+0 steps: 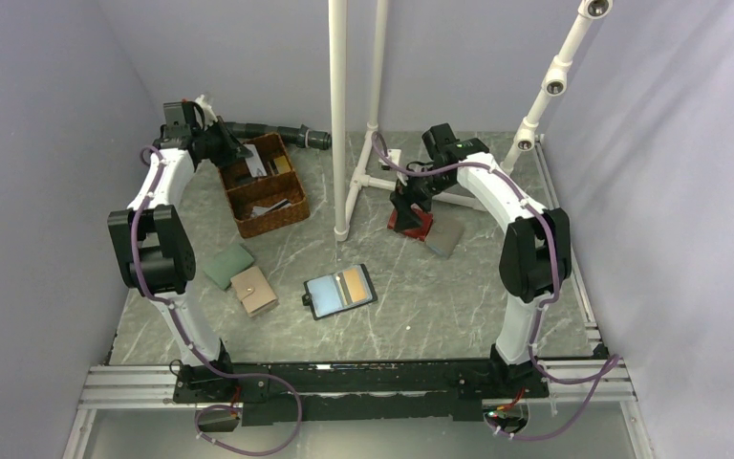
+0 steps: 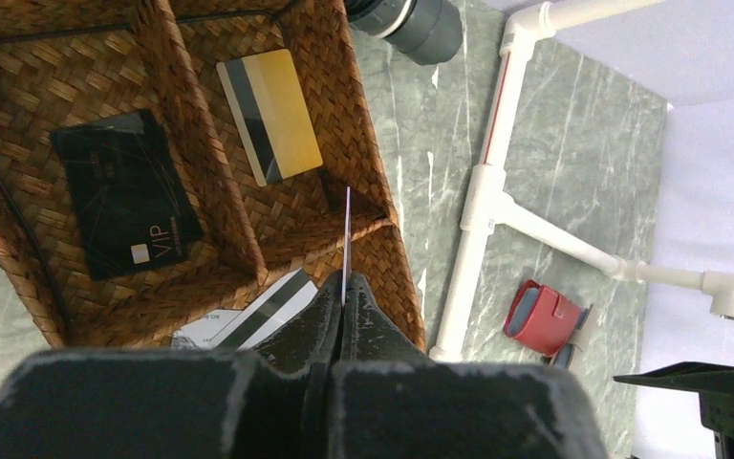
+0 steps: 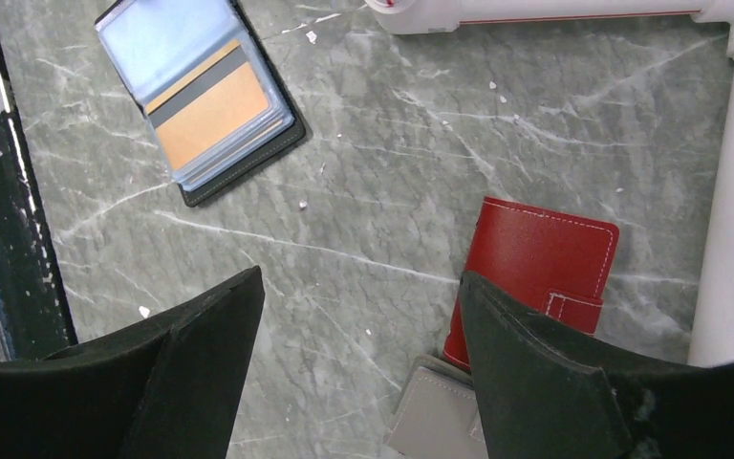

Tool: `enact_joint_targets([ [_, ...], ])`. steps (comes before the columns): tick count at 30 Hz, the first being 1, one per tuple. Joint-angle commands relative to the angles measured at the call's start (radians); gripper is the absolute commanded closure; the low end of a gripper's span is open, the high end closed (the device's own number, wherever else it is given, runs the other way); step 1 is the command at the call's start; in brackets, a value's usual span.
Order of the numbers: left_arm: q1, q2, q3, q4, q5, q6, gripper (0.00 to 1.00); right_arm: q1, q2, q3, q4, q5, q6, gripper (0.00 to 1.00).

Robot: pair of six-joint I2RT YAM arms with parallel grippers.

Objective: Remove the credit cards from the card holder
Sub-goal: Place the credit card in the storage box.

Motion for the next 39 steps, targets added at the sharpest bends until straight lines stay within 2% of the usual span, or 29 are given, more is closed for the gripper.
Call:
enact_joint_targets([
  [1,0.004,-0.060,0.057,-0.033,-0.064,0.074,1.00,-0.003,0.017,0.031,0.028,-0.026,0.057,0.23],
  [4,0.016,-0.074,0.077,-0.107,-0.146,0.150,1.00,-0.003,0.011,0.016,0.047,-0.028,0.084,0.23],
  [7,0.024,-0.094,0.075,-0.125,-0.224,0.158,1.00,-0.003,0.004,0.006,0.058,-0.010,0.096,0.23],
  [10,0.027,-0.082,0.074,-0.110,-0.242,0.155,1.00,-0.004,0.010,0.007,0.063,-0.011,0.099,0.23],
  [14,0.039,-0.009,0.152,-0.144,-0.242,0.163,1.00,-0.005,0.021,0.017,0.065,-0.021,0.103,0.23],
  [22,0.058,0.015,0.158,-0.075,-0.133,0.124,1.00,-0.005,0.016,0.017,0.069,-0.017,0.111,0.23],
  [28,0.058,-0.066,0.004,0.001,0.078,0.145,1.00,-0.005,0.020,0.020,0.070,-0.018,0.112,0.23],
  [32,0.057,-0.126,-0.092,0.008,0.163,0.162,1.00,-0.004,0.032,0.027,0.068,-0.026,0.114,0.23],
  [39,0.040,-0.106,-0.127,0.024,0.190,0.184,1.00,-0.004,0.053,0.045,0.064,-0.043,0.114,0.24],
])
